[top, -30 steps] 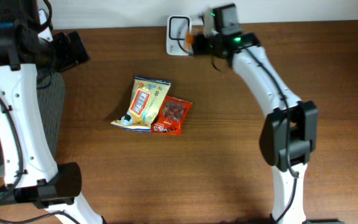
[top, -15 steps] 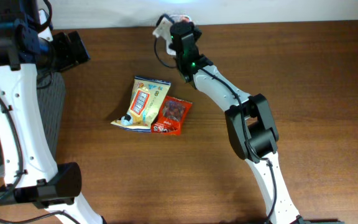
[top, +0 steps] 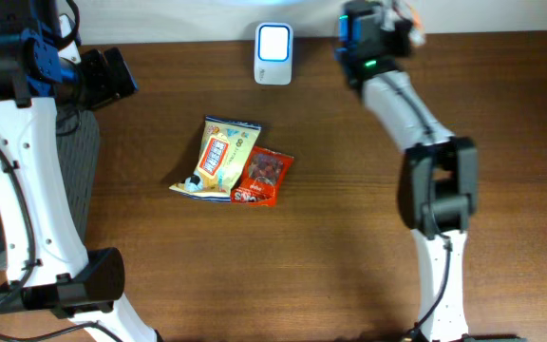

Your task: Scan the item barcode

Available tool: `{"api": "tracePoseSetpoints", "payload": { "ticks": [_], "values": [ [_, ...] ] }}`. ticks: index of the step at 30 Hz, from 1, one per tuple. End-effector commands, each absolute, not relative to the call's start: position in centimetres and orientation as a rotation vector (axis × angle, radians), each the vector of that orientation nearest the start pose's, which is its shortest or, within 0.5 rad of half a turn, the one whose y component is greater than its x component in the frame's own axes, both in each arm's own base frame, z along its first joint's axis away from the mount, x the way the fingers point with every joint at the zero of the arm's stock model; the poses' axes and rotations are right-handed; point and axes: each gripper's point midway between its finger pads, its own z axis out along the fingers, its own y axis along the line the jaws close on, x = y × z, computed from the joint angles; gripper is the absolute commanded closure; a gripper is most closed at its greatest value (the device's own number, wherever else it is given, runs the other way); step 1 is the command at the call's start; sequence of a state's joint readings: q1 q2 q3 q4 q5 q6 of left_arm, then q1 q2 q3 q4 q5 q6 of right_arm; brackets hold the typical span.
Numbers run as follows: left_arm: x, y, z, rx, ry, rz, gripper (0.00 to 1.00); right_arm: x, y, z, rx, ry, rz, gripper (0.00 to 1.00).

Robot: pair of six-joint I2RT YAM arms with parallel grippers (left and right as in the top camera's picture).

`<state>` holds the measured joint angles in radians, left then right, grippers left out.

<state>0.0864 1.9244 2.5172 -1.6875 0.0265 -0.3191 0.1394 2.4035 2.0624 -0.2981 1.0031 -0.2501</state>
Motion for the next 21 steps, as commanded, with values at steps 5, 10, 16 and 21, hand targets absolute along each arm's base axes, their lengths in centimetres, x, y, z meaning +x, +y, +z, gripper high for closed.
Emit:
{"api": "tracePoseSetpoints", "payload": {
  "ticks": [5,10,16,21],
  "values": [
    [39.2,3.3,33.1,-0.550,2.605,-0.107,0.01,50.2,-24.9,9.5,1.057,2.330,-0.756,0.96],
    [39.2,3.3,33.1,-0.550,2.606,-0.107,0.01,45.4,-32.7,6.7,1.398,2.325,-0.248,0.96],
    [39.2,3.3,33.1,-0.550,2.605,-0.107,0.01,41.6,-38.4,6.5,1.521,2.227,-0.214,0.01],
    [39.2,3.3,33.1,-0.550,2.605,-0.107,0.01,45.6,-34.2,9.7,1.233,2.293,0.105,0.01]
  ]
}}
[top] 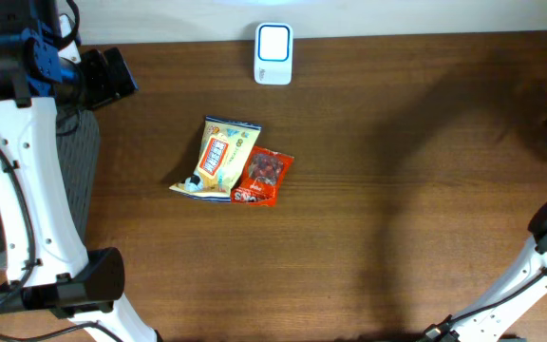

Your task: Scan the item barcode

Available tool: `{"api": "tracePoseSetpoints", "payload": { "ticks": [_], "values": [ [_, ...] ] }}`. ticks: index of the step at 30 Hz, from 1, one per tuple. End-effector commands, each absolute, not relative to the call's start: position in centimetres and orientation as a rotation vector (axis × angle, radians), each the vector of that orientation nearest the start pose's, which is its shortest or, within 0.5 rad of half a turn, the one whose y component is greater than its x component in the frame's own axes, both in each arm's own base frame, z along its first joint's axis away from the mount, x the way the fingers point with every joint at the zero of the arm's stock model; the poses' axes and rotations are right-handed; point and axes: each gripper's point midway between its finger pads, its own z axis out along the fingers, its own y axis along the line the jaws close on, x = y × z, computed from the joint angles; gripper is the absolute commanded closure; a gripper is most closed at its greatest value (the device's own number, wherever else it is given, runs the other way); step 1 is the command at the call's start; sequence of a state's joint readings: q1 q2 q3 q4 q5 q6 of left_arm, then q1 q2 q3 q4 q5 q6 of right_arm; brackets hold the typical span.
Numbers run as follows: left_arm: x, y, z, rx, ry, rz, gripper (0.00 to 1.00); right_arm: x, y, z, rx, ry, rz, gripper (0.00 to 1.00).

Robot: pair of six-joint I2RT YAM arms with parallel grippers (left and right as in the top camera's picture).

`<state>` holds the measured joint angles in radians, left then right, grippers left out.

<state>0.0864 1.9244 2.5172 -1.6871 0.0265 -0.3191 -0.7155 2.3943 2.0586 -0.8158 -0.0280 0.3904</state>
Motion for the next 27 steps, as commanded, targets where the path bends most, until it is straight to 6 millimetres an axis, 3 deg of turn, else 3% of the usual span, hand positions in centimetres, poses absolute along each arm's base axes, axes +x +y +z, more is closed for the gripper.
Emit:
{"api": "tracePoseSetpoints", "payload": {
  "ticks": [1,3,4,6,8,10,12,13,15,16,19,21,24,27],
  "values": [
    [39.2,3.3,33.1,-0.550,2.605,-0.107,0.01,45.9,-33.9,11.4,1.208,2.273,0.096,0.01],
    [39.2,3.3,33.1,-0.550,2.605,-0.107,0.01,46.7,-32.5,17.5,1.108,2.190,0.085,0.01],
    [39.2,3.3,33.1,-0.550,2.605,-0.107,0.01,47.2,-31.3,19.7,1.058,2.168,0.117,0.01],
    [39.2,3.3,33.1,-0.550,2.605,-0.107,0.01,48.8,-24.8,24.2,0.872,2.161,0.374,0.01],
    [39.2,3.3,33.1,-0.550,2.605,-0.107,0.01,48.8,-17.6,25.6,0.750,2.228,0.666,0.01],
    [39.2,3.3,33.1,-0.551,2.606,-0.107,0.01,47.3,-10.9,24.4,0.627,2.379,0.860,0.01],
    [39.2,3.3,33.1,-0.550,2.605,-0.107,0.01,45.4,-6.1,22.3,0.499,2.554,0.898,0.01],
    [39.2,3.3,33.1,-0.550,2.605,-0.107,0.01,43.4,-0.9,20.4,0.309,2.719,0.919,0.01],
    [39.2,3.3,33.1,-0.550,2.605,-0.107,0.01,41.5,4.2,17.7,0.121,2.896,0.843,0.01],
    [39.2,3.3,33.1,-0.550,2.605,-0.107,0.01,37.9,11.1,13.5,-0.171,3.095,0.690,0.00],
    [39.2,3.3,33.1,-0.550,2.605,-0.107,0.01,35.6,16.1,10.5,-0.444,3.144,0.555,0.04],
    [39.2,3.3,33.1,-0.550,2.605,-0.107,0.01,34.5,19.0,8.3,-0.662,3.103,0.363,0.00],
    [39.2,3.3,33.1,-0.550,2.605,-0.107,0.01,33.9,21.3,6.8,-0.881,2.989,0.034,0.01],
    [39.2,3.3,33.1,-0.550,2.605,-0.107,0.01,34.0,22.7,7.2,-1.016,2.829,-0.268,0.01]
  ]
}}
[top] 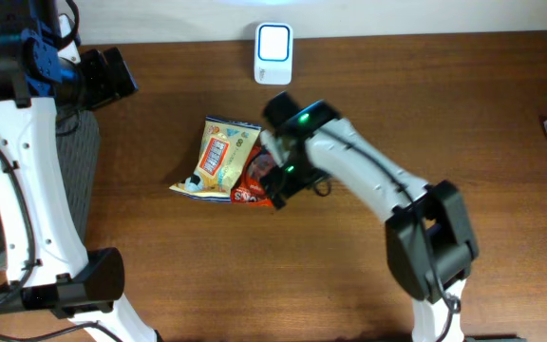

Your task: Scan the item barcode

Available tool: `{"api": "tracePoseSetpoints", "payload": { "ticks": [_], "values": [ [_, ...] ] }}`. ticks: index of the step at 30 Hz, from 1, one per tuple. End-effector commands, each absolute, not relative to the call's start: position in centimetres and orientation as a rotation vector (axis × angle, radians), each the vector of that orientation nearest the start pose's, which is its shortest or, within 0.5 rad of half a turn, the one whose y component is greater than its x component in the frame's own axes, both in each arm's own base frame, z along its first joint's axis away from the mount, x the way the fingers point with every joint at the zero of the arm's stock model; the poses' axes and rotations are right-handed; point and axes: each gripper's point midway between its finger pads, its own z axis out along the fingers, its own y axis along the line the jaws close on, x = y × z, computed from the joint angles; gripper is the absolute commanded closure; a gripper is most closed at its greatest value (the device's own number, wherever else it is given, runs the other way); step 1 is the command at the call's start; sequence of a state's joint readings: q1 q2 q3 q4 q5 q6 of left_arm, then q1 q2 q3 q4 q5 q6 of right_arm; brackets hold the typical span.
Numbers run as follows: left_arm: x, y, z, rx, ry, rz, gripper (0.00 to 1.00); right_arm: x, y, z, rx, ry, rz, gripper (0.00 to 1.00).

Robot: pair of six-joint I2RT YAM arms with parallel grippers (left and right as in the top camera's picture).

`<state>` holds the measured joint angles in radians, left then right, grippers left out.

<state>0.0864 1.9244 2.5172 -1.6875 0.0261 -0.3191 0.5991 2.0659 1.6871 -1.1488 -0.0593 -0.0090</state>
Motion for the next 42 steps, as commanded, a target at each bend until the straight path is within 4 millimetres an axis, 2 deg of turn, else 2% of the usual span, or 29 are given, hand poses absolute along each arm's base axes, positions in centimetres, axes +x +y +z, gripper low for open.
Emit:
{"api": "tracePoseSetpoints", "payload": {
  "ticks": [1,3,4,6,9,12,14,16,17,19,20,23,25,28,30,33,34,36,37,39,42],
  "values": [
    [39.2,3.3,33.1,-0.550,2.605,-0.107,0.01,33.8,23.7,7.3,-1.059,2.784,-0.293,0.01],
    [39.2,3.3,33.1,-0.551,2.606,-0.107,0.01,33.3,26.0,7.3,-1.169,2.702,-0.259,0.01],
    [39.2,3.3,33.1,-0.550,2.605,-0.107,0.01,33.3,27.9,7.3,-1.241,2.625,-0.225,0.01],
    [39.2,3.3,33.1,-0.550,2.605,-0.107,0.01,33.5,29.5,7.0,-1.251,2.567,-0.194,0.01],
    [39.2,3.3,33.1,-0.550,2.606,-0.107,0.01,33.2,30.3,6.0,-1.272,2.532,-0.181,0.01],
    [39.2,3.3,33.1,-0.550,2.605,-0.107,0.01,33.0,30.1,3.4,-1.262,2.518,-0.170,0.06],
    [39.2,3.3,33.1,-0.550,2.605,-0.107,0.01,32.7,29.7,2.1,-1.261,2.518,-0.169,0.24],
    [39.2,3.3,33.1,-0.551,2.606,-0.107,0.01,32.4,29.4,1.0,-1.262,2.519,-0.170,0.31],
    [39.2,3.3,33.1,-0.550,2.606,-0.107,0.01,32.3,29.3,0.7,-1.260,2.519,-0.170,0.40],
    [39.2,3.3,33.1,-0.550,2.606,-0.107,0.01,32.7,29.1,1.0,-1.158,2.545,-0.181,0.78],
    [39.2,3.3,33.1,-0.550,2.605,-0.107,0.01,33.1,29.0,1.6,-1.066,2.559,-0.191,0.95],
    [39.2,3.3,33.1,-0.550,2.605,-0.107,0.01,34.0,29.5,4.1,-0.879,2.585,-0.142,0.96],
    [39.2,3.3,33.1,-0.550,2.605,-0.107,0.01,34.8,29.3,6.6,-0.777,2.601,-0.110,0.96],
    [39.2,3.3,33.1,-0.550,2.605,-0.107,0.01,36.1,27.9,12.0,-0.671,2.657,-0.005,0.96],
    [39.2,3.3,33.1,-0.550,2.605,-0.107,0.01,36.1,27.7,15.3,-0.629,2.702,0.201,0.96],
    [39.2,3.3,33.1,-0.550,2.605,-0.107,0.01,35.7,28.5,20.2,-0.580,2.715,0.719,0.96],
    [39.2,3.3,33.1,-0.550,2.605,-0.107,0.01,35.8,28.3,21.2,-0.556,2.705,0.856,0.96],
    [39.2,3.3,33.1,-0.550,2.605,-0.107,0.01,36.7,26.6,22.3,-0.473,2.690,1.037,0.96],
    [39.2,3.3,33.1,-0.550,2.605,-0.107,0.01,37.2,25.8,22.3,-0.436,2.693,1.059,0.96],
    [39.2,3.3,33.1,-0.550,2.605,-0.107,0.01,39.4,21.0,21.3,-0.210,2.746,1.054,0.96],
    [39.2,3.3,33.1,-0.550,2.605,-0.107,0.01,41.2,15.6,18.9,-0.007,2.807,0.946,0.96]
  ]
}}
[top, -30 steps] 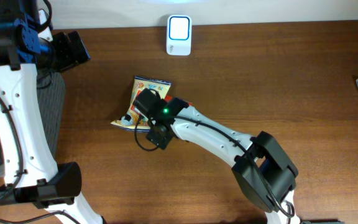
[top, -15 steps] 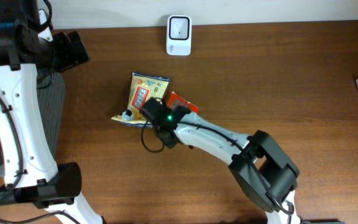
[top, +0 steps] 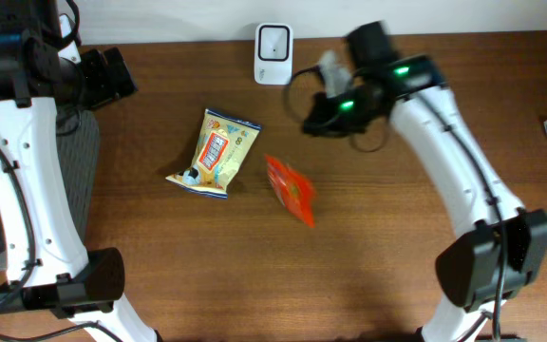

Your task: Scan the item barcode

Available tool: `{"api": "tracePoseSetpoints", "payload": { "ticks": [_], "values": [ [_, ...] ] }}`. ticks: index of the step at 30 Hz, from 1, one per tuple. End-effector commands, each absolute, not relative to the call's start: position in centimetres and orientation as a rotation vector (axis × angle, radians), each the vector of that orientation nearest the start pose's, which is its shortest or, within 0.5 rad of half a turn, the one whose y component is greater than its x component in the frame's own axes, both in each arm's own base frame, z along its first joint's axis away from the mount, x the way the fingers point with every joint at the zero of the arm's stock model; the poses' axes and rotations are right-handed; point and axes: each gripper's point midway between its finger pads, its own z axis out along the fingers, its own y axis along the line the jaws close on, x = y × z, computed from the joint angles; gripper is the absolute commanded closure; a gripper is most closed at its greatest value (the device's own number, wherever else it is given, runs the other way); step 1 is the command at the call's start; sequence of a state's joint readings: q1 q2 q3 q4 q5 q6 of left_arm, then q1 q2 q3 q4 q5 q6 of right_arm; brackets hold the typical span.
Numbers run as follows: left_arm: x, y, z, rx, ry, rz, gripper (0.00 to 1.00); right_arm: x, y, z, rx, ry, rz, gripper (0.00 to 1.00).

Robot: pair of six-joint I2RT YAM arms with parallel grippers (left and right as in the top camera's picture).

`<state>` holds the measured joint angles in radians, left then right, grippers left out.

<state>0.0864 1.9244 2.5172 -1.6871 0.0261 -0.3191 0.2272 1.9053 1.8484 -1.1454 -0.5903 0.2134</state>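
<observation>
The white scanner stands at the table's back edge. A yellow snack bag lies left of centre. The red packet shows blurred and slanted right of the bag, not touching it. My right gripper hangs to the right of the scanner, above and right of the red packet, with a gap between them; whether its fingers are open or shut is not visible. My left gripper stays at the far left back, away from the items, and its state is unclear.
A small white and orange packet and another scrap lie at the right edge. A grey mat lies by the left arm's white link. A black cable loops near the right gripper.
My right gripper was down on the red packet beside the yellow bag; it is now up by the scanner. The red packet sits further right, turned and apart from the bag.
First my right arm was at the back, right of the scanner. Then it was at the right table edge, where a small packet afterwards lay. Then the gripper was on the red packet beside the yellow bag. Now that packet lies apart and the gripper is near the scanner.
</observation>
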Motion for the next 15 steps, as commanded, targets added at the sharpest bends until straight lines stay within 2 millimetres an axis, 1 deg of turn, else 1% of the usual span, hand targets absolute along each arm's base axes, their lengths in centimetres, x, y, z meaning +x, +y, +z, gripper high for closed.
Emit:
{"api": "tracePoseSetpoints", "payload": {
  "ticks": [1,3,4,6,8,10,11,12,13,14,15],
  "values": [
    [39.2,3.3,33.1,-0.550,2.606,-0.107,0.01,41.7,13.6,17.7,0.038,2.828,0.866,0.96],
    [39.2,3.3,33.1,-0.550,2.605,-0.107,0.01,41.7,11.8,16.3,0.042,2.857,0.785,0.96],
    [39.2,3.3,33.1,-0.550,2.605,-0.107,0.01,41.2,11.7,15.5,0.006,2.876,0.788,0.96],
    [39.2,3.3,33.1,-0.551,2.606,-0.107,0.01,40.2,12.2,15.2,-0.068,2.905,0.787,0.94],
    [39.2,3.3,33.1,-0.550,2.605,-0.107,0.01,38.3,13.7,15.0,-0.254,2.939,0.788,0.84],
    [39.2,3.3,33.1,-0.550,2.605,-0.107,0.01,36.0,15.8,14.9,-0.490,2.959,0.792,0.69],
    [39.2,3.3,33.1,-0.550,2.605,-0.107,0.01,34.5,17.7,14.8,-0.643,2.959,0.787,0.57],
    [39.2,3.3,33.1,-0.551,2.606,-0.107,0.01,33.2,19.3,14.4,-0.758,2.970,0.723,0.46],
    [39.2,3.3,33.1,-0.550,2.605,-0.107,0.01,32.6,20.0,14.1,-0.825,2.975,0.651,0.38],
    [39.2,3.3,33.1,-0.550,2.605,-0.107,0.01,31.8,21.0,13.6,-0.924,2.972,0.541,0.29],
    [39.2,3.3,33.1,-0.550,2.605,-0.107,0.01,31.0,22.1,13.2,-0.998,2.966,0.432,0.12]
  ]
}}
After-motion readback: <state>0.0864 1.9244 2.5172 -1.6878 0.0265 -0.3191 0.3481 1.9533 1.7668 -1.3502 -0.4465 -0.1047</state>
